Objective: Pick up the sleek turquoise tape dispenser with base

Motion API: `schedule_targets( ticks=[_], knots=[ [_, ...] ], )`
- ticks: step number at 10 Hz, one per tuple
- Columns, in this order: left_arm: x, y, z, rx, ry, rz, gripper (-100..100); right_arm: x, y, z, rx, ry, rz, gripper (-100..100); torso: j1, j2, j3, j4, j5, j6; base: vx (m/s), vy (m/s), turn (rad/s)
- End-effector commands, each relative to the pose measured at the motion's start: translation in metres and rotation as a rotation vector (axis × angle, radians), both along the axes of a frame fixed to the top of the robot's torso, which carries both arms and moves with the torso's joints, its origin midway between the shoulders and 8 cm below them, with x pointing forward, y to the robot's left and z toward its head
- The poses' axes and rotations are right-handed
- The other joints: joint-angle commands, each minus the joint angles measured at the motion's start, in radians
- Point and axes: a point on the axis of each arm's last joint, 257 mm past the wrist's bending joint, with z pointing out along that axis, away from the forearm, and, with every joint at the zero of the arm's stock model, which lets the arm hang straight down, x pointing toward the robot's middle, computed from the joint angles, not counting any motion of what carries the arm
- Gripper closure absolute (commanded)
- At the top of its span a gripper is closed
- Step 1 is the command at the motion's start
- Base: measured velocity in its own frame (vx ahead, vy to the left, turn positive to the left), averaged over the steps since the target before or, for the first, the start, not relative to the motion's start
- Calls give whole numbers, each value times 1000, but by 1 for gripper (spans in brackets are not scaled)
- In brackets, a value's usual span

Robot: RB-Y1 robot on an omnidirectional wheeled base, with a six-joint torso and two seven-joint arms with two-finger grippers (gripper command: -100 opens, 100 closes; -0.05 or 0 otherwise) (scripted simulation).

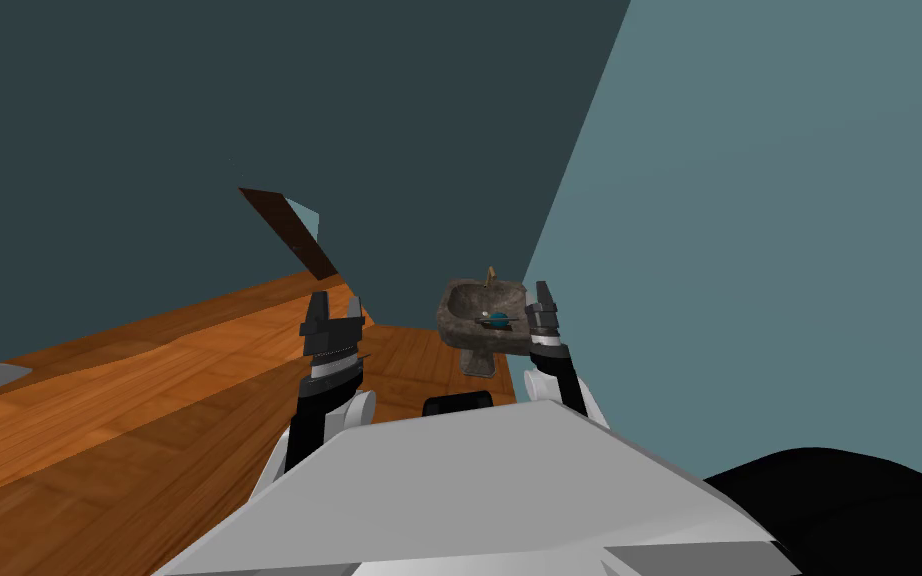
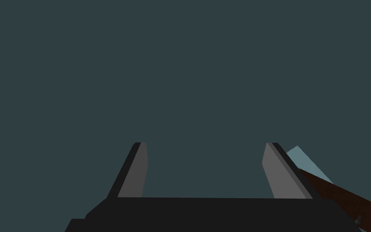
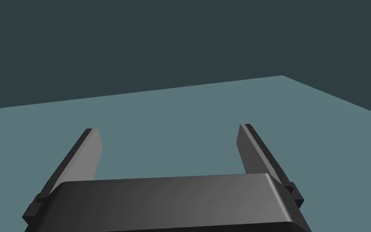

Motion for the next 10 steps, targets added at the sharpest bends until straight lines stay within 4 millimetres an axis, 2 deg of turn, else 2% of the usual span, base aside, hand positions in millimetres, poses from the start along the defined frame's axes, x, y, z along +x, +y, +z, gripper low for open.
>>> schedule_targets(
  ticks=[1, 7, 10],
  knots=[
    [0, 0, 0, 0, 0, 0, 0, 0, 0, -3, -33, 13, 8, -100, 0, 0, 0, 0, 0, 0, -11, 20, 3],
    [0, 0, 0, 0, 0, 0, 0, 1, -15, -25, -195, 90, 14, -100, 5, 3, 2, 1, 1, 0, -36, 62, 0],
    [0, 0, 0, 0, 0, 0, 0, 2, -34, -42, -317, 155, -3, -100, 5, 3, 2, 1, 1, 0, -40, 82, 3]
  ],
)
